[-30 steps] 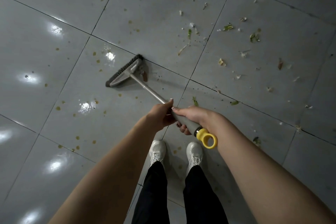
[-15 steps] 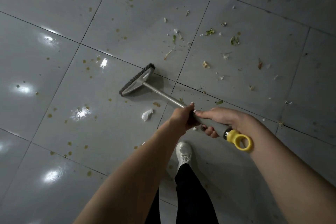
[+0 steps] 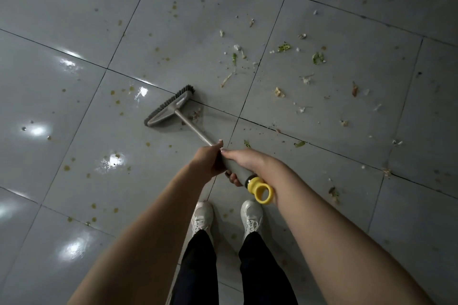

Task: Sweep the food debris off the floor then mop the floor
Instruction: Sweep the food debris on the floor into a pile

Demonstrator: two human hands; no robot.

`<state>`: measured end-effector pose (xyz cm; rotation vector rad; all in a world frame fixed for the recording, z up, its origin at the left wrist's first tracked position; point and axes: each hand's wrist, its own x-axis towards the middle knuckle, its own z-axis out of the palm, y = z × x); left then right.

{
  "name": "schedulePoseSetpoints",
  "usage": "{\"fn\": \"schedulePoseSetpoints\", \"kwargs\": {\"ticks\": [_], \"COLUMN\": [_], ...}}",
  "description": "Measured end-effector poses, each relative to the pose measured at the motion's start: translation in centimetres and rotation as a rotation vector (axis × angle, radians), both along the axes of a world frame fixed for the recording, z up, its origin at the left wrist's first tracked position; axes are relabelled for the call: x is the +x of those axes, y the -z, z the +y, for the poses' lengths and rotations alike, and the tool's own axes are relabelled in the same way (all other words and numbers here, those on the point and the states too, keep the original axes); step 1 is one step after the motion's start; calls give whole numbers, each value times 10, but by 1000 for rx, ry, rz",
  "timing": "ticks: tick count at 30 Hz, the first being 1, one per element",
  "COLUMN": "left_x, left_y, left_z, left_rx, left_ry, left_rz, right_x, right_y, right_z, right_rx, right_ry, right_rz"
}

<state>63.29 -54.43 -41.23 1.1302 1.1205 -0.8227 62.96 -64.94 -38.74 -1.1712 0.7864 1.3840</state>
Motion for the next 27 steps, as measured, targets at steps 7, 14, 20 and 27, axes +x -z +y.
{"fn": "schedulePoseSetpoints", "kwargs": {"ticks": [7, 14, 20, 27], "left_x": [-12, -32, -37, -34], "left_y": [2, -19, -53, -61], "left_z": [-51, -131, -175, -142], "left_rx": [-86, -206, -169, -100], "left_ry": [172, 194, 146, -1], "left_rz": [94, 130, 55, -7], "right_x": [-17, -34, -36, -31], "right_y": [-7, -40, -81, -81], "right_z": [-55, -139, -179, -139], "right_rx": [-98, -201, -186, -110], "right_ry": [-97, -143, -95, -94], "right_rz": [32, 53, 45, -11]}}
